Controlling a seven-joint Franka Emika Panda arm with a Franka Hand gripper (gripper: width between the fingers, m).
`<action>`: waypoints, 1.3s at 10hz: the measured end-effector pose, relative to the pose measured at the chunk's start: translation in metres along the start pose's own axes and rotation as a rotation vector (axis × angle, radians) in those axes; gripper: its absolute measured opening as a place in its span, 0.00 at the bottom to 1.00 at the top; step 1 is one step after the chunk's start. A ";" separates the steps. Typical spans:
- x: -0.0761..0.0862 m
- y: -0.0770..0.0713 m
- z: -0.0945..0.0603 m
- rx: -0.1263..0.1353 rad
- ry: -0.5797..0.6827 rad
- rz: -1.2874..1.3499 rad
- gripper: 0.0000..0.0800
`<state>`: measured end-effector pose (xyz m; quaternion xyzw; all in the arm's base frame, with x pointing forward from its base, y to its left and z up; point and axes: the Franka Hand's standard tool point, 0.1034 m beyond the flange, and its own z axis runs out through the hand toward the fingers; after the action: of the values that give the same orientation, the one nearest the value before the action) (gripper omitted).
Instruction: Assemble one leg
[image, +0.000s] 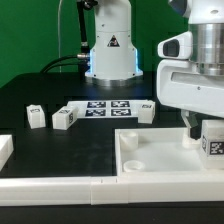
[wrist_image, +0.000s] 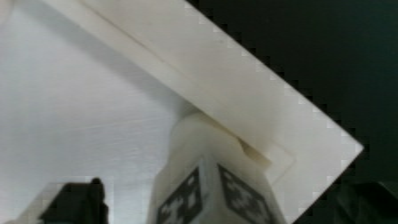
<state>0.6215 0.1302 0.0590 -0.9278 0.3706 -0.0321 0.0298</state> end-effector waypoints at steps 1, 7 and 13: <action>0.001 0.000 -0.001 -0.005 0.003 -0.147 0.81; 0.014 0.006 -0.001 -0.051 0.010 -0.741 0.78; 0.014 0.007 -0.001 -0.050 0.012 -0.677 0.36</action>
Offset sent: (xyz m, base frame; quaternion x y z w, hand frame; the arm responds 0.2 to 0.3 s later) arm 0.0073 0.0039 -0.0044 -0.0072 -0.0328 -0.3175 0.9477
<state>0.6273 0.1154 0.0597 -0.9984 0.0421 -0.0364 -0.0077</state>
